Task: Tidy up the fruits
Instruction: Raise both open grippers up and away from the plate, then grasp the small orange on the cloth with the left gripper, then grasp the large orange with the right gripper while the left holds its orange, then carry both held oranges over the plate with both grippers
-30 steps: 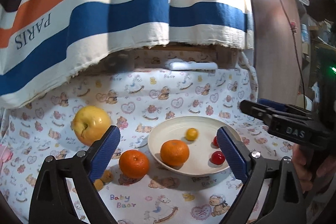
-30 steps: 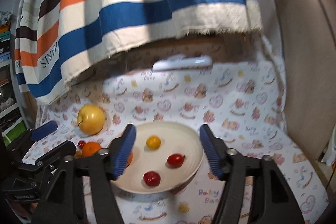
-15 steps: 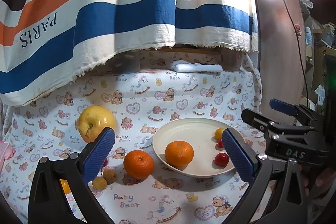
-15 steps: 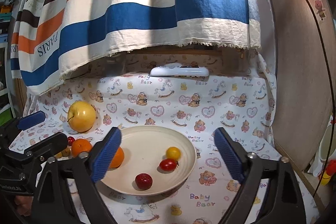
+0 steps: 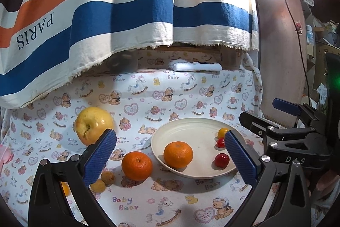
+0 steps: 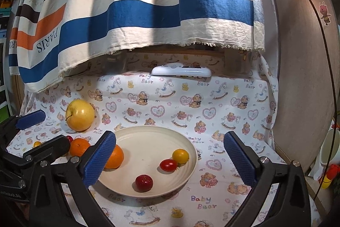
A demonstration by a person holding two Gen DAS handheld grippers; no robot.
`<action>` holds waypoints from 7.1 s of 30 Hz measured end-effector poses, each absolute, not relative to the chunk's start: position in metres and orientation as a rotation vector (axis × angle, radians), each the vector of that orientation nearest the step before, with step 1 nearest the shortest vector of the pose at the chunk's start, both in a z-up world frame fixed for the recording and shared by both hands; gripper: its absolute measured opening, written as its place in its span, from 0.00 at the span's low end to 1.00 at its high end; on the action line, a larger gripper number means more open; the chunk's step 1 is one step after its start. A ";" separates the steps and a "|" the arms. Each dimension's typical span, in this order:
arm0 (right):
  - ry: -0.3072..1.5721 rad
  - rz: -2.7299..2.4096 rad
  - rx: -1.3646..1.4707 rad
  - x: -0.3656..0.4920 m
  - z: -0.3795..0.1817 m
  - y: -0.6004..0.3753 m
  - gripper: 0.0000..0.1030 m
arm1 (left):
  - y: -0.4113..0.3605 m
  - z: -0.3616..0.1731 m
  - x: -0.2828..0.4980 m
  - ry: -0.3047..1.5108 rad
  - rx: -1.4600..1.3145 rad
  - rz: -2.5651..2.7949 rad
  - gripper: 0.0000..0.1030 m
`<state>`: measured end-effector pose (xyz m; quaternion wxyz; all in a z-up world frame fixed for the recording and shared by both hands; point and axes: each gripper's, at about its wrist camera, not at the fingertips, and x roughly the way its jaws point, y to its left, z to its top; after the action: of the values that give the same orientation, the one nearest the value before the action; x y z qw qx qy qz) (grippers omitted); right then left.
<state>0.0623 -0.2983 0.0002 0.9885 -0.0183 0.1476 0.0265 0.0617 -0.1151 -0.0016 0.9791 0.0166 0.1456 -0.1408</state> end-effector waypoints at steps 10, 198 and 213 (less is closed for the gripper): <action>0.288 0.046 -0.027 0.061 0.000 -0.301 0.99 | -0.065 0.043 0.054 0.181 0.034 -0.145 0.98; 0.594 0.180 -0.018 0.113 0.006 -0.277 0.44 | 0.015 -0.011 0.061 0.375 0.094 -0.037 0.26; 0.629 0.207 0.075 0.102 0.007 -0.296 0.44 | 0.021 -0.001 0.053 0.363 0.023 -0.069 0.26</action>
<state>0.1024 -0.2958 0.0070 0.9451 0.0370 0.3086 0.1014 0.0526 0.0213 -0.0005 0.9829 0.0115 0.1805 -0.0345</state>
